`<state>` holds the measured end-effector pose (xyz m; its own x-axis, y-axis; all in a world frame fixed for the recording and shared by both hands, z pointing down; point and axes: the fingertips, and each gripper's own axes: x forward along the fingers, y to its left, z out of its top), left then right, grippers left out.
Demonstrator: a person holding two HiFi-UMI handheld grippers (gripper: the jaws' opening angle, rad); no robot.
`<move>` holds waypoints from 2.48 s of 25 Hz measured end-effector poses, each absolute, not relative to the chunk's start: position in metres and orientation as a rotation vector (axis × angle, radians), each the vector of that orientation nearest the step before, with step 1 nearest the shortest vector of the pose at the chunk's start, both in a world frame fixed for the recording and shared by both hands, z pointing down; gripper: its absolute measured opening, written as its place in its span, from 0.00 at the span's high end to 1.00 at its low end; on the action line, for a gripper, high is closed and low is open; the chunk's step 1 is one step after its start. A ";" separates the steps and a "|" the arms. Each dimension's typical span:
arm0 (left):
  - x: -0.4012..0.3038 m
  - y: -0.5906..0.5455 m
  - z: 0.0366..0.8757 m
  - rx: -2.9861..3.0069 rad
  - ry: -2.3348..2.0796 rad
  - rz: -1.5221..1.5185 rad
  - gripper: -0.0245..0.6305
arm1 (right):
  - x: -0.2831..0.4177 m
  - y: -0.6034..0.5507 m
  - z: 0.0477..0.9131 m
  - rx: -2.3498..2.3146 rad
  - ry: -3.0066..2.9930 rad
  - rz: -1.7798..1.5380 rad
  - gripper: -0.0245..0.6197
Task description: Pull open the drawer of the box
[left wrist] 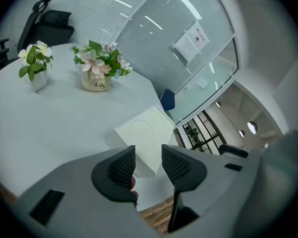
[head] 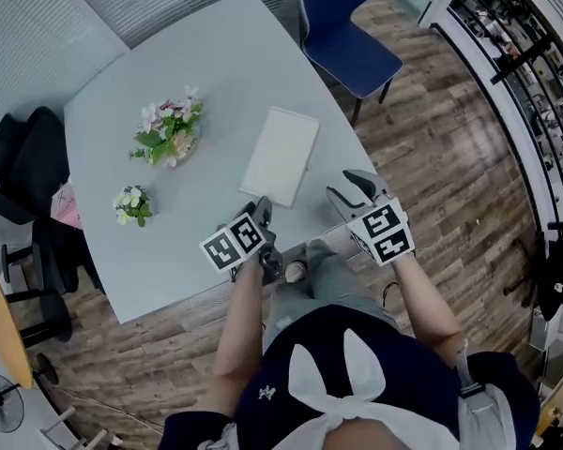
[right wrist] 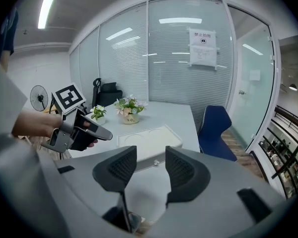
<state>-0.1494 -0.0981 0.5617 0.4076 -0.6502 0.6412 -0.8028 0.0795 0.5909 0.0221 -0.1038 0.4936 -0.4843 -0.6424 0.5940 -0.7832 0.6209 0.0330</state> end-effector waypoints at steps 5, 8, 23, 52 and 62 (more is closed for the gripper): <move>-0.147 -0.108 0.592 1.484 -1.320 0.173 0.70 | 0.021 -0.130 0.515 1.008 -2.275 0.345 0.67; -0.146 -0.111 0.602 1.450 -1.332 0.177 0.70 | 0.018 -0.140 0.533 0.928 -2.257 0.345 0.67; -0.152 -0.115 0.628 1.240 -1.330 0.066 0.76 | -0.007 -0.167 0.631 0.580 -2.078 0.338 0.67; -0.151 -0.117 0.631 1.230 -1.406 0.054 0.74 | -0.018 -0.169 0.668 0.522 -2.032 0.281 0.85; -0.152 -0.117 0.631 1.237 -1.403 0.052 0.74 | -0.016 -0.167 0.668 0.527 -2.036 0.293 0.85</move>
<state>-0.1521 -0.1171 0.6311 0.2702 -0.6157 0.7402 -0.6692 0.4326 0.6042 -0.0156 -0.1670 0.6681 -0.4307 -0.2453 0.8685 -0.4804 0.8770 0.0095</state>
